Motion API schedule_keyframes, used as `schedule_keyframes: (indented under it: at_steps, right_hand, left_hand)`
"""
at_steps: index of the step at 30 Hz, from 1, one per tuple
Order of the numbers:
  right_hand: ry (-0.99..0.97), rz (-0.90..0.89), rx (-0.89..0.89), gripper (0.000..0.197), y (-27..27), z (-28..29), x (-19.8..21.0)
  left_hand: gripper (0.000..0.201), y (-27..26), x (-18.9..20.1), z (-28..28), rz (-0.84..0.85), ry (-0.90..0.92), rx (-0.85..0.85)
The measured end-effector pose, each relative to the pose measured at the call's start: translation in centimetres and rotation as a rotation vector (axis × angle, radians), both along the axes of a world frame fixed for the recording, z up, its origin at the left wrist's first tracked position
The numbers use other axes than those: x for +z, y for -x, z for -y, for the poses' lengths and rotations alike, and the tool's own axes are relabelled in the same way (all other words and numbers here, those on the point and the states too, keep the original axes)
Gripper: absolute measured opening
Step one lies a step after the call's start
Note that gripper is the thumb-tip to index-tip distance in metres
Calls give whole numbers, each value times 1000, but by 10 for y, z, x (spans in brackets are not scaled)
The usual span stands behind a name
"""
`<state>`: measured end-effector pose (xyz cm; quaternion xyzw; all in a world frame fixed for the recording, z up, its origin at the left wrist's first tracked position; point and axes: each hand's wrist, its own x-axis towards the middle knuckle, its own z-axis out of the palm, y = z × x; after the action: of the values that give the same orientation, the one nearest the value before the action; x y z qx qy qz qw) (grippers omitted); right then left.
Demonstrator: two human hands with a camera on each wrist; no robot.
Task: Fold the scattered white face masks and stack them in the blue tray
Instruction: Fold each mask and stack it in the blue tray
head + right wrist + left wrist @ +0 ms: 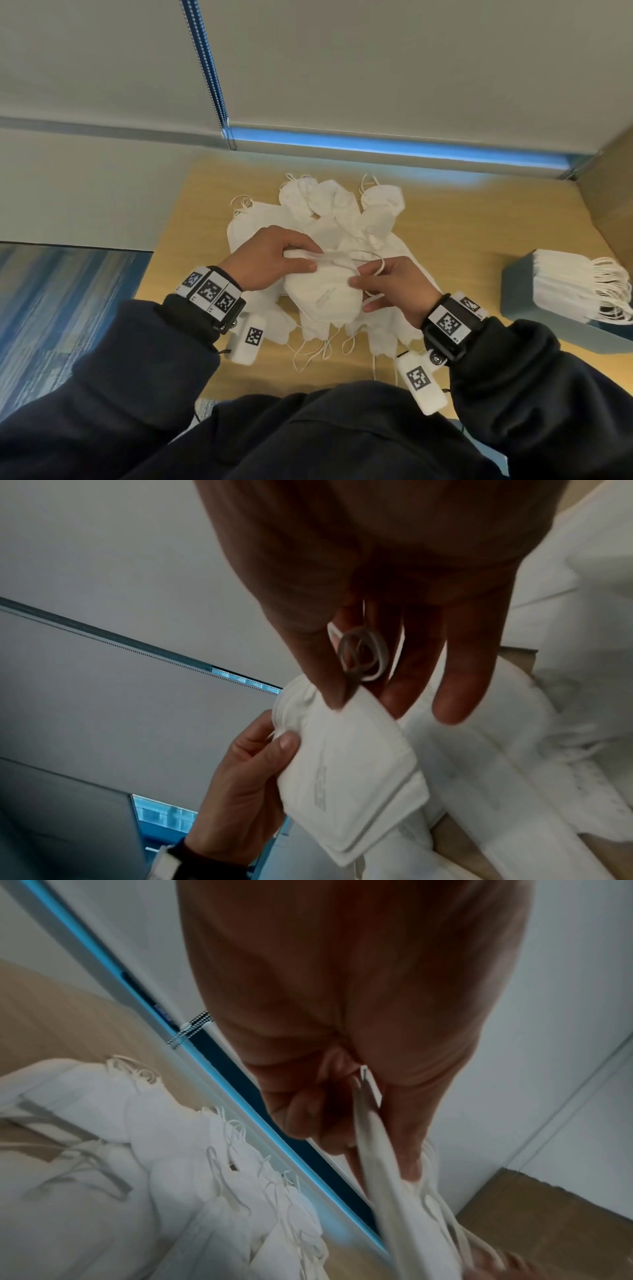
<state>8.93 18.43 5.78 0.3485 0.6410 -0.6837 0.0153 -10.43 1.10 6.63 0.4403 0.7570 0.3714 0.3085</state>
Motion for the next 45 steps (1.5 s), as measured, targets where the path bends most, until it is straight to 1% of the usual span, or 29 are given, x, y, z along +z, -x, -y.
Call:
schedule_keyframes:
  at_steps: [1, 3, 5, 6, 7, 8, 9, 10, 11, 12, 13, 14, 15, 17, 19, 21, 23, 24, 25, 27, 29, 31, 33, 36, 38, 39, 41, 42, 45]
  right_hand:
    - [1, -3, -40, 4, 0, -2, 1]
    - [72, -27, -119, 11, 1, -9, 2]
    - [329, -77, -210, 14, 1, -16, 5]
    - [465, -102, -247, 10, 2, -19, 6]
    - [535, -111, -258, 4, 2, -22, 7]
    - [522, -98, -229, 6, 2, -26, 6]
    - [438, -65, -164, 17, 0, -30, 5]
    - [310, -24, -76, 28, -1, -34, 5]
    - [168, 22, 24, 34, -2, -37, 7]
    - [38, 61, 116, 32, -3, -39, 10]
    - [-55, 76, 183, 22, -3, -41, 12]
    - [-95, 66, 216, 15, -4, -44, 13]
    - [-101, 41, 218, 19, -6, -47, 13]
    - [-107, -12, 147, 23, -11, -53, 11]
    - [-101, -60, 37, 23, -22, -61, 11]
    - [-16, -107, -85, 23, -34, -73, 12]
    - [143, -157, -188, 24, -49, -89, 15]
    - [199, -168, -212, 24, -57, -98, 16]
    - [204, -167, -202, 26, -67, -107, 18]
    - [77, -135, -113, 23, -87, -122, 20]
    - [-61, -104, -60, 12, -105, -133, 22]
    - [-109, -118, -137, 6, -122, -148, 25]
    - [-33, -182, -275, 5, -144, -170, 31]
    - [245, -383, -393, 10, -191, -203, 50]
    - [406, -515, -382, 6, -224, -216, 61]
    - [425, -541, -342, 8, -239, -220, 65]
    - [319, -488, -278, 23, -264, -230, 68]
    - [214, -441, -293, 23, -272, -236, 67]
    - [-130, -325, -418, 17, -285, -256, 66]
  left_hand:
    - [24, -1, -1, 0, -14, 21, -18]
    - [24, -1, -6, 1, -49, 70, -42]
    - [26, -3, -12, 1, -65, 98, -46]
    - [28, -4, -13, 2, -61, 101, -42]
    - [29, -5, -13, 1, -57, 99, -38]
    - [29, -5, -12, 0, -53, 91, -34]
    - [30, -6, -10, -1, -42, 75, -32]
    - [32, -6, -8, -3, -19, 52, -33]
    - [34, -7, -6, -6, 9, 28, -33]
    - [36, -8, -4, -9, 26, 10, -35]
    - [37, -10, -3, -13, 25, -1, -41]
    - [36, -13, -1, -17, 14, -3, -47]
    - [36, -16, -1, -23, 2, -3, -50]
    - [37, -23, -1, -34, 0, -8, -56]
    - [40, -29, -5, -44, -19, -6, -82]
    - [42, -34, -12, -52, -99, 21, -120]
    - [44, -39, -18, -60, -213, 43, -147]
    - [44, -41, -18, -64, -228, 29, -146]
    - [43, -45, -15, -71, -209, -5, -132]
    - [38, -54, -7, -91, -205, -78, -98]
    - [29, -70, 4, -118, -256, -121, -92]
    - [24, -91, 13, -148, -259, -156, -128]
    - [24, -110, 16, -175, -277, -173, -203]
    - [24, -128, 16, -207, -276, -180, -258]
    - [22, -137, 19, -223, -245, -212, -263]
    - [21, -142, 21, -231, -245, -238, -272]
    - [18, -156, 30, -250, -287, -316, -297]
    - [17, -163, 34, -261, -313, -362, -311]
    - [15, -193, 39, -294, -369, -480, -367]
